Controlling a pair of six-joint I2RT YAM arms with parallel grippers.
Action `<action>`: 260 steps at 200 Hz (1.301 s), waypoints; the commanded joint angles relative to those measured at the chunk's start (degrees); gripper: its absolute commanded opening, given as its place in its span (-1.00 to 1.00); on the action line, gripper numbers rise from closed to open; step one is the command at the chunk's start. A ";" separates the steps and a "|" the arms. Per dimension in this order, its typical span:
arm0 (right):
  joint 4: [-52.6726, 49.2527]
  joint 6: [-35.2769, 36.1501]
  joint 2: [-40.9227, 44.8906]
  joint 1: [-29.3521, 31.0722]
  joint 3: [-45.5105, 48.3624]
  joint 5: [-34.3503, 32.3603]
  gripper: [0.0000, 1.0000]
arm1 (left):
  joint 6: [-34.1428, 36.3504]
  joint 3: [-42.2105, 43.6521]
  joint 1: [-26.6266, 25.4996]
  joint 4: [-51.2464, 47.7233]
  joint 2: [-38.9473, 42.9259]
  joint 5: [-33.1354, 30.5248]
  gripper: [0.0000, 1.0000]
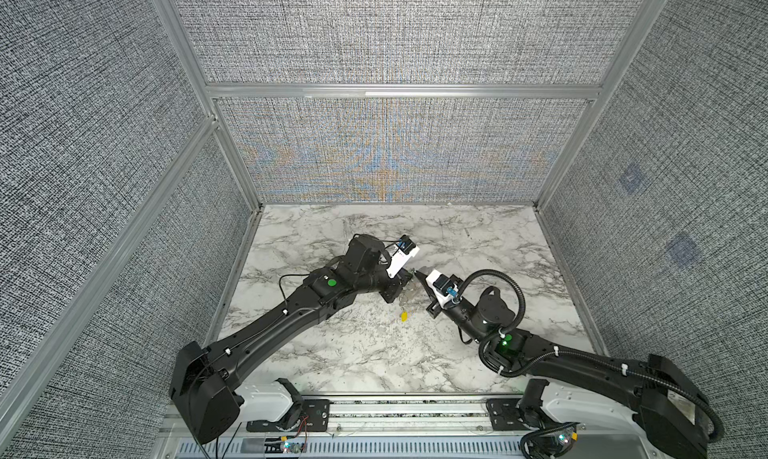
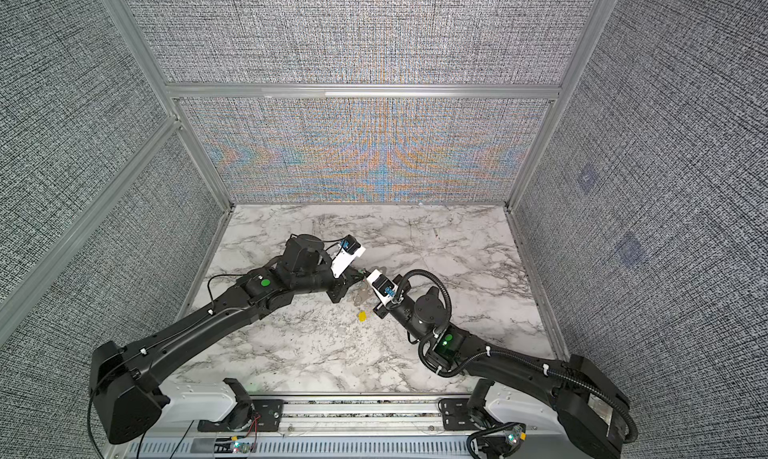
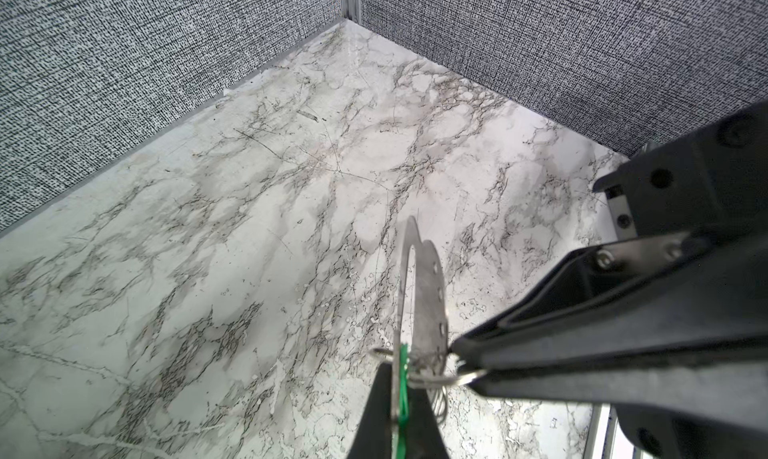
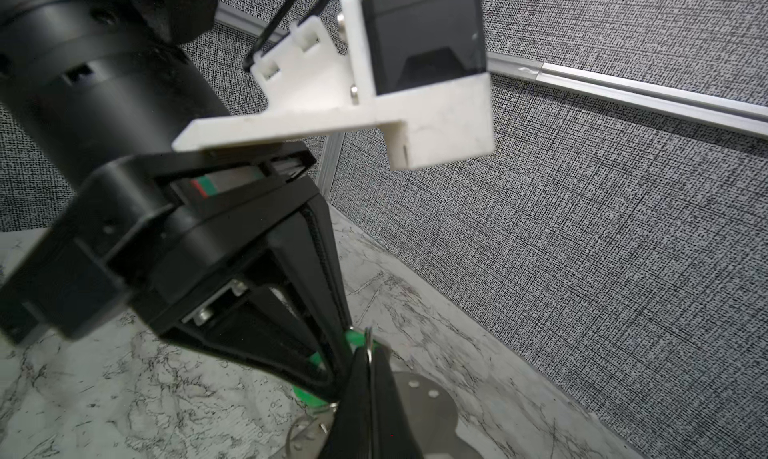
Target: Remove the keys from the keyring
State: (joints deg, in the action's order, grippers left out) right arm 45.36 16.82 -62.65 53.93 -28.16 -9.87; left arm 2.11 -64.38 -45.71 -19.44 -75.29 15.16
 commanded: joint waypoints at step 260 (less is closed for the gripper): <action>5.11 2.02 2.98 -1.50 1.66 0.38 -1.00 | -3.69 -8.09 1.30 -10.32 -3.96 0.83 -1.00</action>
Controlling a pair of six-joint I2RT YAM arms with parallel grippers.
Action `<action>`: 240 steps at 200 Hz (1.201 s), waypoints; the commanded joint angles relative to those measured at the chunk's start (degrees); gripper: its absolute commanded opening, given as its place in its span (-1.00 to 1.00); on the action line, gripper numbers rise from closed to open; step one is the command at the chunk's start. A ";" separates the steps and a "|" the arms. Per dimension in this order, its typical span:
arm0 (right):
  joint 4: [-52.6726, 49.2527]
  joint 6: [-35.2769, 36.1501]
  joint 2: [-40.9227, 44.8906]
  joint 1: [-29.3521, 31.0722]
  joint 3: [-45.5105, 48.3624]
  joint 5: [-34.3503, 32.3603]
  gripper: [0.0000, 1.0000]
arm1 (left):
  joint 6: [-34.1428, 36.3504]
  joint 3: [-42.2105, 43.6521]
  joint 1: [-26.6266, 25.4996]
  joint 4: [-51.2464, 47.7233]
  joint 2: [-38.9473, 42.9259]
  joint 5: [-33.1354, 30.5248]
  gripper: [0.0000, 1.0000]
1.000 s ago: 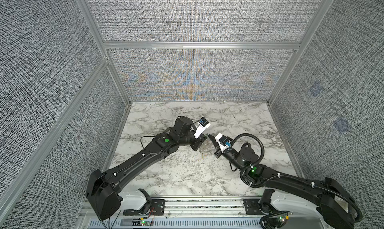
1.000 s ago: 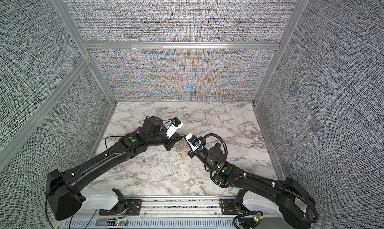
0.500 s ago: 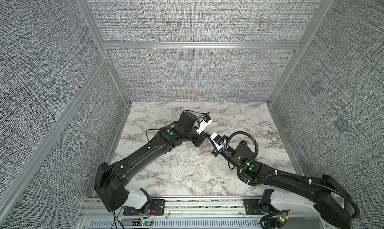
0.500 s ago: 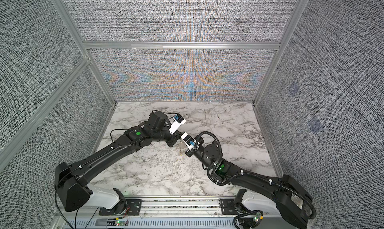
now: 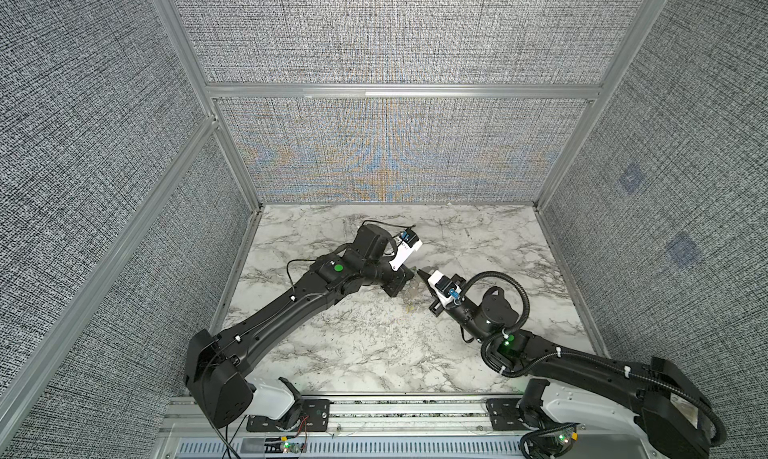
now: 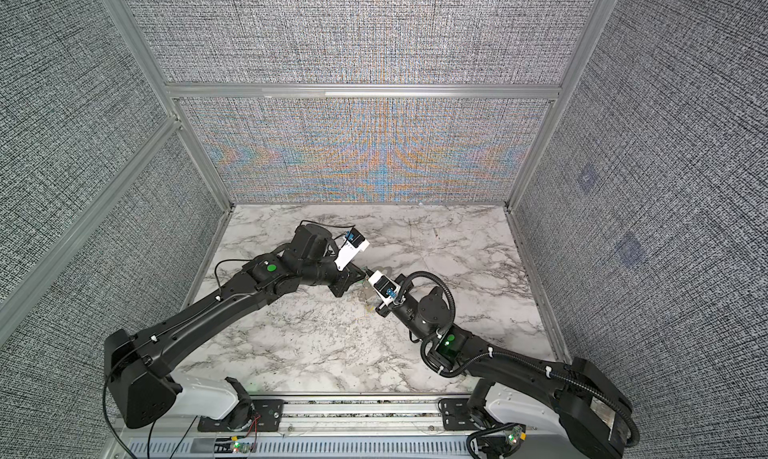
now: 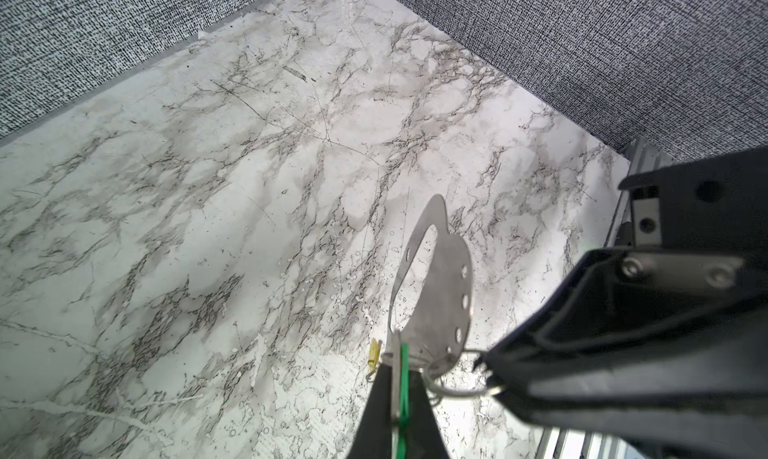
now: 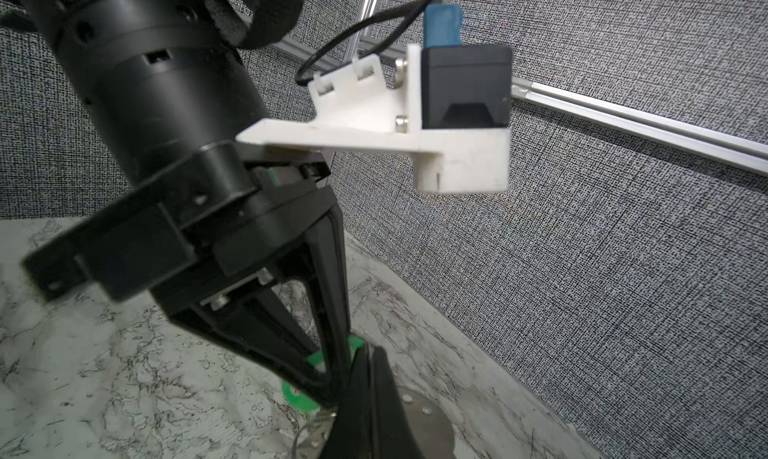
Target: Remove the keys from the keyring
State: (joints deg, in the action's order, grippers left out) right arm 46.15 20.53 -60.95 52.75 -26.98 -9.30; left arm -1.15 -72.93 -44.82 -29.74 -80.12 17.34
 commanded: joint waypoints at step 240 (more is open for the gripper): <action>-11.07 -4.85 0.91 -0.83 -1.95 2.91 -0.35 | 1.41 1.20 0.61 0.51 4.12 -1.35 -1.00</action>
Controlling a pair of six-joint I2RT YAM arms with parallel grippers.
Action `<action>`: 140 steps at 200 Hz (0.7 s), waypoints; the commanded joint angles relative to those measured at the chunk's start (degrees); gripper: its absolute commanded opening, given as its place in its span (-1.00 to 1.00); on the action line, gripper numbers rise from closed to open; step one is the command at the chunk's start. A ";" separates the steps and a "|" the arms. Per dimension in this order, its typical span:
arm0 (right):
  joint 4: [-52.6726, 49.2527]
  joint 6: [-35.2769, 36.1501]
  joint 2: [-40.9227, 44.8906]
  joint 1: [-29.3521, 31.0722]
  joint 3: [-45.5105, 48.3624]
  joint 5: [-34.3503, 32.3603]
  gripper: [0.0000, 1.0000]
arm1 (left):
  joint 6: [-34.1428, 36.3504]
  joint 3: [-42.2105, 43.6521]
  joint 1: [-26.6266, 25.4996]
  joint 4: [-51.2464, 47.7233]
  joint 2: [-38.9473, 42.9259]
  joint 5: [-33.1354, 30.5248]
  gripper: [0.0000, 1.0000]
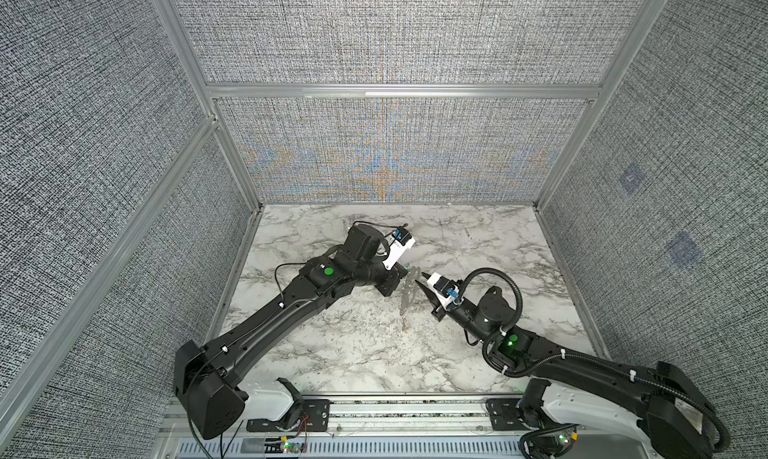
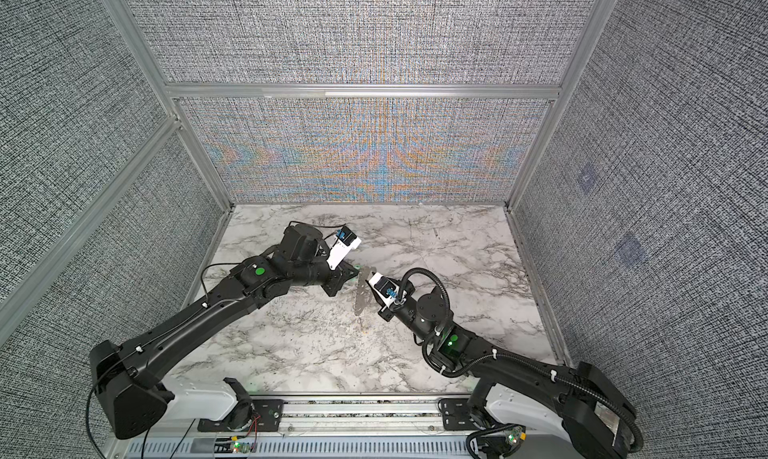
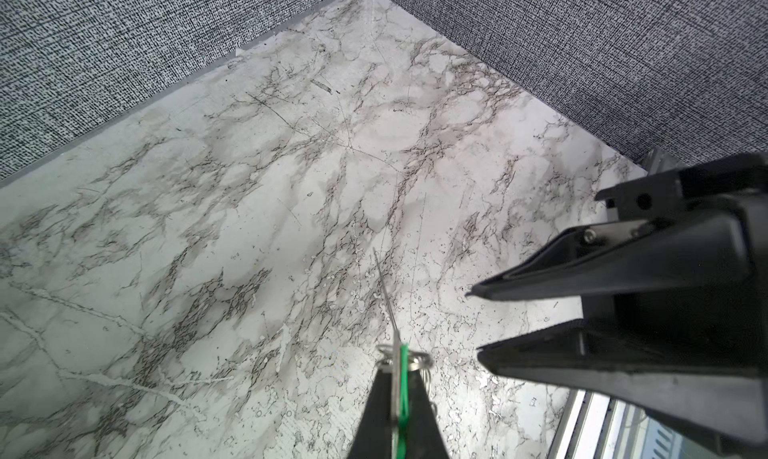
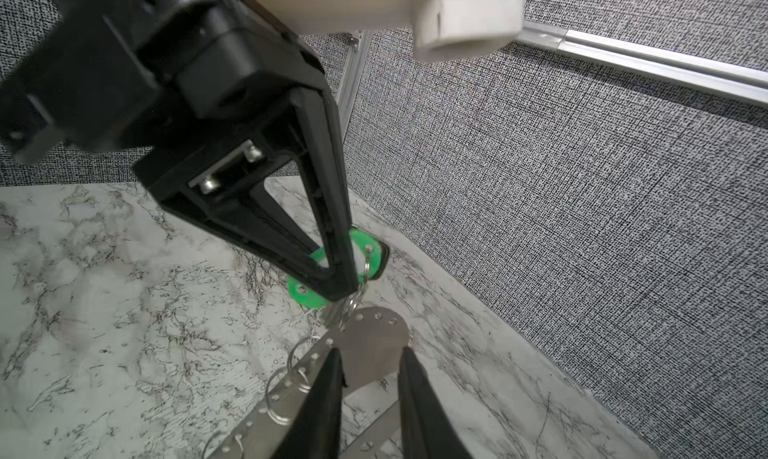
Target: Remove the keys from the keyring
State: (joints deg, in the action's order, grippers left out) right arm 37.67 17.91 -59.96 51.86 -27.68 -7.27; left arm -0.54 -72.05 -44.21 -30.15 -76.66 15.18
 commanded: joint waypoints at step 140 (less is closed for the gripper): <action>-9.41 -6.16 -3.81 0.08 -6.95 -0.25 -0.58 | 3.35 0.07 -0.22 1.68 -0.16 6.27 -1.00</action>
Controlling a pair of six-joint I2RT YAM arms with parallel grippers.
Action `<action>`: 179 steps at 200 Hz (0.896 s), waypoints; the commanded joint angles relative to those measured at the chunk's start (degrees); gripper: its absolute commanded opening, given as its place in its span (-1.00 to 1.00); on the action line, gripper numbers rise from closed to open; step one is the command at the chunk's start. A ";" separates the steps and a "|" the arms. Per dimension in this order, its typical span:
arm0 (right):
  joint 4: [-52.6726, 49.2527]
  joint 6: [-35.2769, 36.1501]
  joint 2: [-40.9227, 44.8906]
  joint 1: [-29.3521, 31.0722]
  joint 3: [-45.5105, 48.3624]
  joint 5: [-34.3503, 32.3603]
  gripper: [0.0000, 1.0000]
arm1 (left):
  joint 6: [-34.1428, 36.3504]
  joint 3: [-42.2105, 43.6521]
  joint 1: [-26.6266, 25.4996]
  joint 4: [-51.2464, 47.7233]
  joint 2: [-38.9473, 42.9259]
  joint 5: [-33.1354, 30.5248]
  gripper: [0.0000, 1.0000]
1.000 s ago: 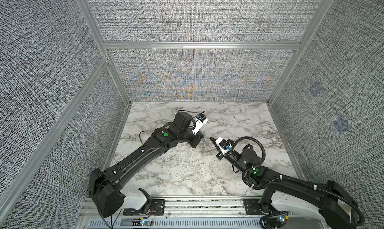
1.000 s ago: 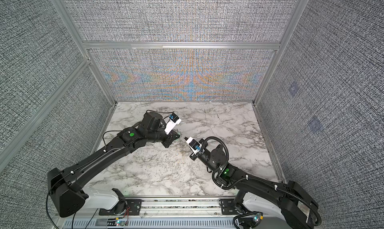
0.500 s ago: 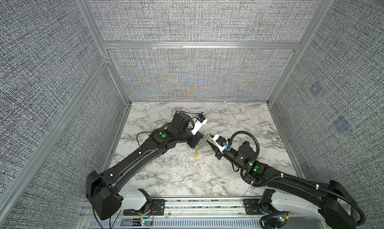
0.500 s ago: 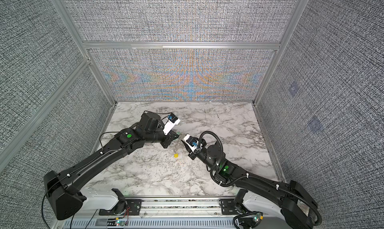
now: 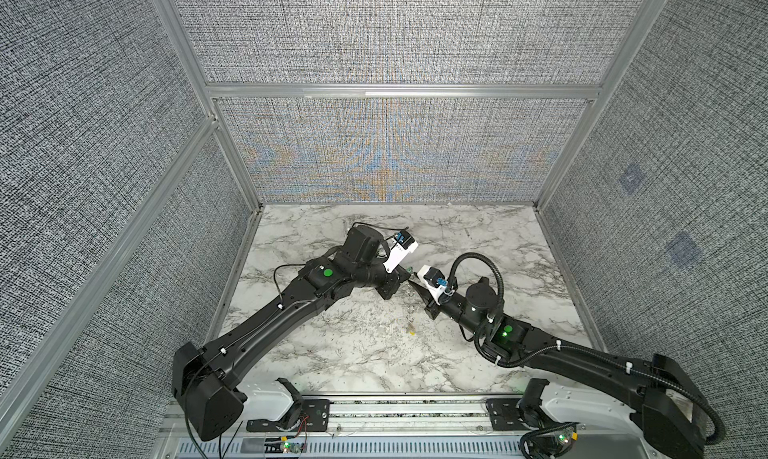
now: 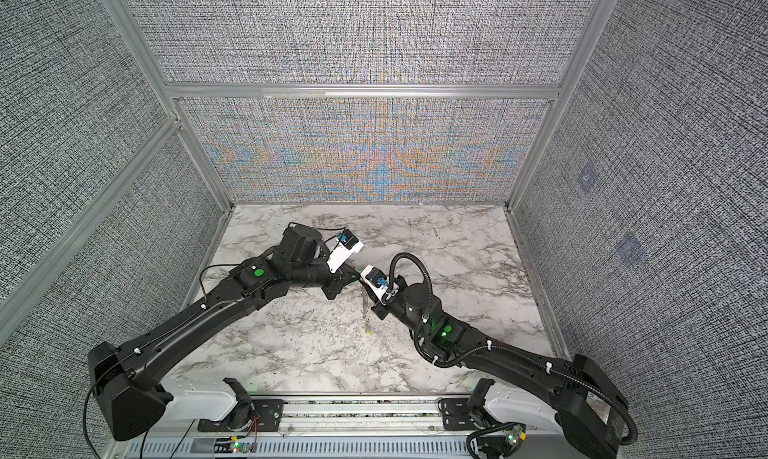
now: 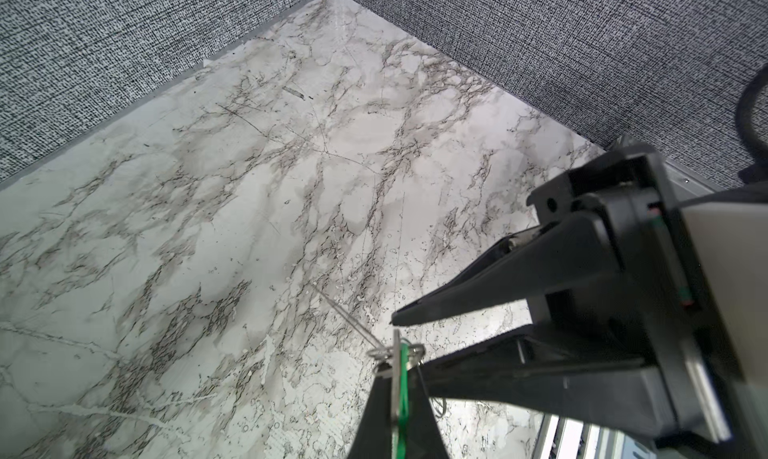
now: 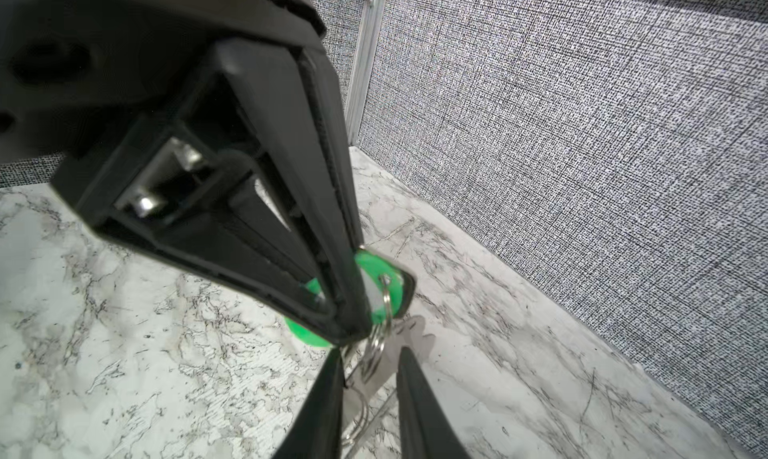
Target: Remove the keys from the keyring
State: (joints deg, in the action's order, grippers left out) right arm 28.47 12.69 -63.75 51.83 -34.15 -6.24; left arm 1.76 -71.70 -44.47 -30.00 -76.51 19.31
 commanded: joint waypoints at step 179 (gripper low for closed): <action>0.14 0.85 0.29 0.02 -0.65 -3.03 -0.56 | 1.47 -0.92 -0.05 1.11 -1.10 3.45 -1.00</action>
State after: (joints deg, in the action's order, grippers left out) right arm 27.42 12.91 -63.46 51.79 -34.17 -9.06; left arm 2.81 -71.88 -44.49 -30.02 -77.30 21.23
